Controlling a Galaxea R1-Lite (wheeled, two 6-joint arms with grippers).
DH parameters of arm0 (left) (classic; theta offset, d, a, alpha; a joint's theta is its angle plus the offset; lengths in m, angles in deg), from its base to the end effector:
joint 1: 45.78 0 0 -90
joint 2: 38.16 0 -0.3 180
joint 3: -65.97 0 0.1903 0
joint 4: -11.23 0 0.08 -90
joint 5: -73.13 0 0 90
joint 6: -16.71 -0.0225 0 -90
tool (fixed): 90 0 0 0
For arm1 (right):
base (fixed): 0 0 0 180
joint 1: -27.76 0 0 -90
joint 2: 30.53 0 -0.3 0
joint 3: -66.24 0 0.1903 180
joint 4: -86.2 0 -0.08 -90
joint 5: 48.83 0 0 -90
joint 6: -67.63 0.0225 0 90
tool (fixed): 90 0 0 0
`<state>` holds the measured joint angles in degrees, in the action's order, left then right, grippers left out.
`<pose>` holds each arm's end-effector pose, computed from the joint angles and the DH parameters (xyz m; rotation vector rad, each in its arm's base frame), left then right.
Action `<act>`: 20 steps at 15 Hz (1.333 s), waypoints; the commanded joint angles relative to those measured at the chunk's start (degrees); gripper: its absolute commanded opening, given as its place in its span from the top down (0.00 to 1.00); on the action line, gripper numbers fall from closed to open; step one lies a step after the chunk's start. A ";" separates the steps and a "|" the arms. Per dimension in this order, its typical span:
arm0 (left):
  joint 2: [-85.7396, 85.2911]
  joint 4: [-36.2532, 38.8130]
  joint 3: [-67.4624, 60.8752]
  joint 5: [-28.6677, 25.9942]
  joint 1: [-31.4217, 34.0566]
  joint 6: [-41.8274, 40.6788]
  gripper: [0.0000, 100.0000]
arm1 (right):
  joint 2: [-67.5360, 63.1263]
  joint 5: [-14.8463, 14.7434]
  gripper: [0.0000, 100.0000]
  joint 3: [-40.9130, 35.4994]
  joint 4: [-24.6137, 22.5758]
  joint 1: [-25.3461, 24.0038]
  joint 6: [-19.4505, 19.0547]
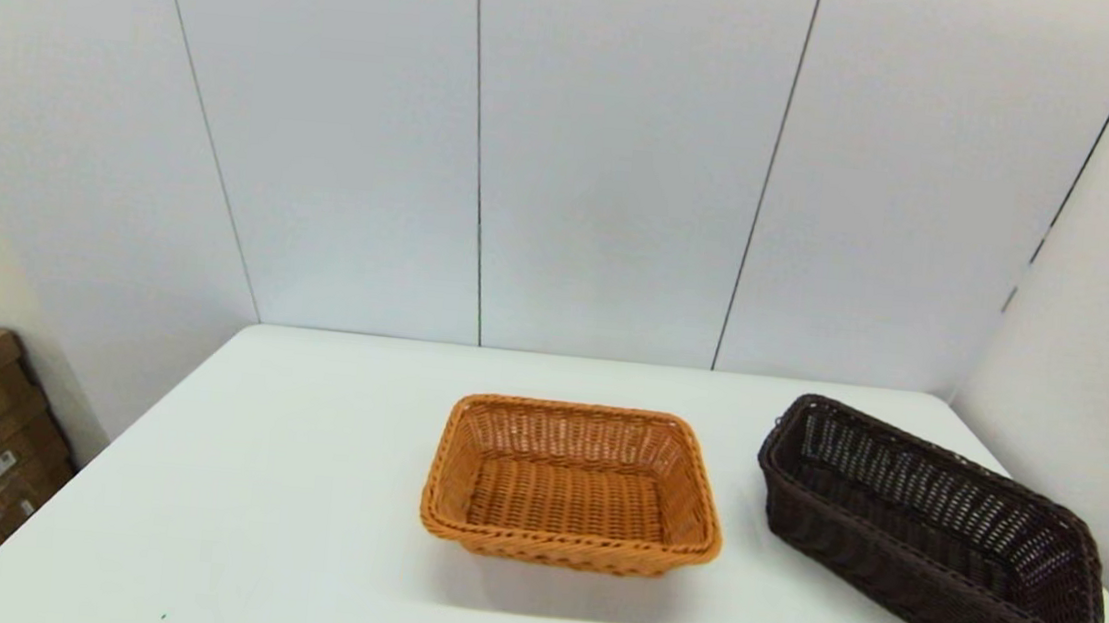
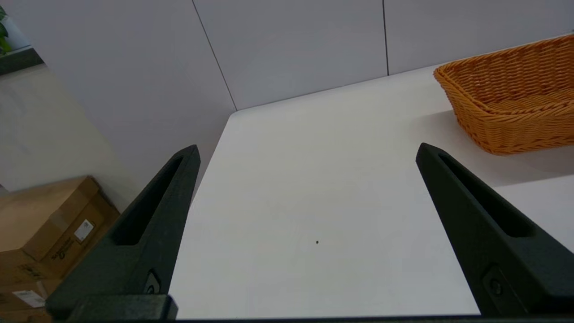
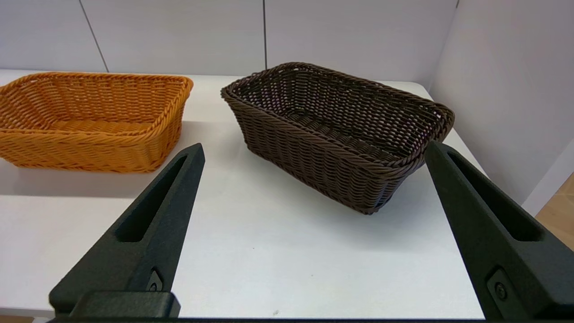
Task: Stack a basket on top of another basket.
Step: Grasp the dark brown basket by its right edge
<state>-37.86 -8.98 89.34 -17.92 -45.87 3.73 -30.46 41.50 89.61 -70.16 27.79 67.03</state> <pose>-0.0225 -0.0004 0.0813 0.2269 -0.0520 -0.0142 -0.0229 0.0001 0.0750 -0.0105 0.0035 0.0053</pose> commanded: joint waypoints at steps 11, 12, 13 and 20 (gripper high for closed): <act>-0.38 -3.77 0.09 -0.62 0.01 11.21 0.00 | -0.07 0.02 0.00 0.00 0.00 -0.02 -0.02; -0.38 -3.77 0.09 -0.53 0.01 11.21 0.00 | -0.07 0.02 0.00 0.00 0.00 0.06 -0.02; -0.38 -3.77 0.09 -0.36 0.01 11.30 0.00 | -0.07 0.02 0.00 0.00 0.00 -0.02 -0.02; -0.38 -3.77 0.09 -0.27 0.01 11.39 0.00 | -0.07 0.02 0.00 0.00 0.08 -0.02 -0.02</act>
<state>-38.23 -12.76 89.44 -18.19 -45.87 15.08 -30.46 41.50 89.61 -70.16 27.79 67.03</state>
